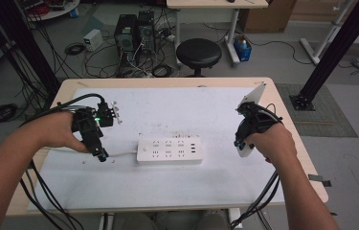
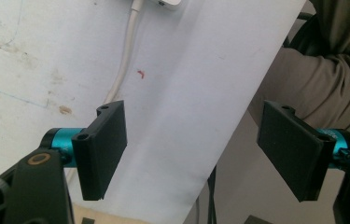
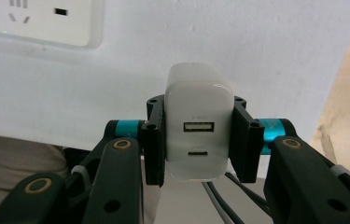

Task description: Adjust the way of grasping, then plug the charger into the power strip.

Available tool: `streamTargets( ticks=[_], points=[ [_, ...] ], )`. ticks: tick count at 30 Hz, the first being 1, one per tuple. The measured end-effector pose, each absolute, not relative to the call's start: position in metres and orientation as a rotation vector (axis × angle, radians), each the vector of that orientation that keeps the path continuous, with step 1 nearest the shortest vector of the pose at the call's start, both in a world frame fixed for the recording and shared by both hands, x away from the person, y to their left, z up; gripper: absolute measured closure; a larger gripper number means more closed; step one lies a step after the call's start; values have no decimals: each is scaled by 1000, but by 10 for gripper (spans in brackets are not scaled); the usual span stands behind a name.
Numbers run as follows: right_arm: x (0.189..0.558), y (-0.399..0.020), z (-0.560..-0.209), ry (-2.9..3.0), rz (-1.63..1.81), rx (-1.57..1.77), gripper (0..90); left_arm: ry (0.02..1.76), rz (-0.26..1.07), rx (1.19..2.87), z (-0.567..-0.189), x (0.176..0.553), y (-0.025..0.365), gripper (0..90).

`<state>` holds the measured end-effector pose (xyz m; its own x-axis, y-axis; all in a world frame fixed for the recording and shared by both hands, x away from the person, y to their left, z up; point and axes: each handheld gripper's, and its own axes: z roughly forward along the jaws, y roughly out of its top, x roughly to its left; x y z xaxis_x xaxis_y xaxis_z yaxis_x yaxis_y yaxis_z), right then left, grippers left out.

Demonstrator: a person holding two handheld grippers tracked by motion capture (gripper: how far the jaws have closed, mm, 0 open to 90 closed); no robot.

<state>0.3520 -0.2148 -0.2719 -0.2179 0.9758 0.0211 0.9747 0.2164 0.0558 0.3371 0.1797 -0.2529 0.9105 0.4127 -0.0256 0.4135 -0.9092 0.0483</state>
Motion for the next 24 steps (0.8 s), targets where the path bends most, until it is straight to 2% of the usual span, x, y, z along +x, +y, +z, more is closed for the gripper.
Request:
streamTargets(
  ticks=[6, 13, 24],
  points=[
    [353, -215, -267, 2514, 80, 1853, 618, 629, -30, 3022, -254, 335, 179, 244],
    [360, -207, -260, 2707, 86, 1564, 618, 610, -41, 3024, -258, 336, 181, 244],
    [372, -149, -268, 2943, 31, 965, 620, 555, -46, 3039, -264, 337, 172, 244]
  ],
)
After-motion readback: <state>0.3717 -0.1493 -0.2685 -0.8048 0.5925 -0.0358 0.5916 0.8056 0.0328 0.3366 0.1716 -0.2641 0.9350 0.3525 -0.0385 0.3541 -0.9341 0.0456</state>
